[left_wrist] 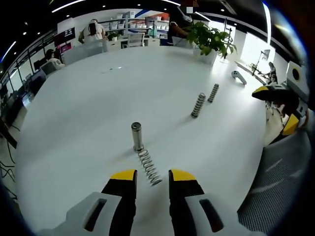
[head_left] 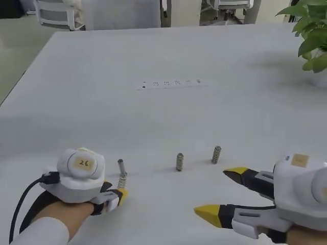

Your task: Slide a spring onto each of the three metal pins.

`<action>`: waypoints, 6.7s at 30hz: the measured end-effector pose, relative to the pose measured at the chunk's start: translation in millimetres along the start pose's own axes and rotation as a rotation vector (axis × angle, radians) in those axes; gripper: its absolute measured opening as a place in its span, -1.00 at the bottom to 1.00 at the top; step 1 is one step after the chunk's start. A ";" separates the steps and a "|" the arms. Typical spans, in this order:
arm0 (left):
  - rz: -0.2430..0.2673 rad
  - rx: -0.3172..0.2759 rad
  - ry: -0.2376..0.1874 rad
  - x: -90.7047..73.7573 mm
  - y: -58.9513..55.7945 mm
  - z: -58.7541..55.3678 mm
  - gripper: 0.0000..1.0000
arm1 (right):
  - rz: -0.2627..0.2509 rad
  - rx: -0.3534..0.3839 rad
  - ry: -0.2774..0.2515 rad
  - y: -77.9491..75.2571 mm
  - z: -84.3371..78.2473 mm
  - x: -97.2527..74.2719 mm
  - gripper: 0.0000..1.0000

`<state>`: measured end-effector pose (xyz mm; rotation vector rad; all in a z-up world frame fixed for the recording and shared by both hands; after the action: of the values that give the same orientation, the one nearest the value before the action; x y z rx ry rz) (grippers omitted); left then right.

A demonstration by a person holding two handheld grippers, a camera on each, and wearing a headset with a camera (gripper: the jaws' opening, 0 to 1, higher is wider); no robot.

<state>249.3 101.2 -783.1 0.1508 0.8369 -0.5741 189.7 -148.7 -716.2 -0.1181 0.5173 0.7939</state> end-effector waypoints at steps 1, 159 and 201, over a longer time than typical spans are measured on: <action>0.002 -0.003 0.001 0.6 -0.1 0.3 -0.63 | 0.000 -0.001 0.000 0.1 0.1 0.1 0.27; -0.574 0.355 -0.298 -51.6 -71.5 9.0 -0.65 | 0.492 -0.672 0.520 61.4 79.9 65.4 -0.85; -0.318 0.115 -0.328 -73.3 -3.8 -19.3 0.24 | 0.384 -0.774 0.736 56.6 131.7 192.9 -0.84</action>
<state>195.8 135.5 -741.6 0.0250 0.5097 -0.9192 314.9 54.9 -690.3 -1.0824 0.9140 1.3020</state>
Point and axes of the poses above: the centre of the closed fingertips' face, and the gripper's own axes: x roughly forward along the fingers, y roughly to its left, z roughly out of its top, the point moved 7 cm from there along -x, roughly backward along the fingers, and after that the axes turned 4 degrees about -z, right-handed, at the moved point
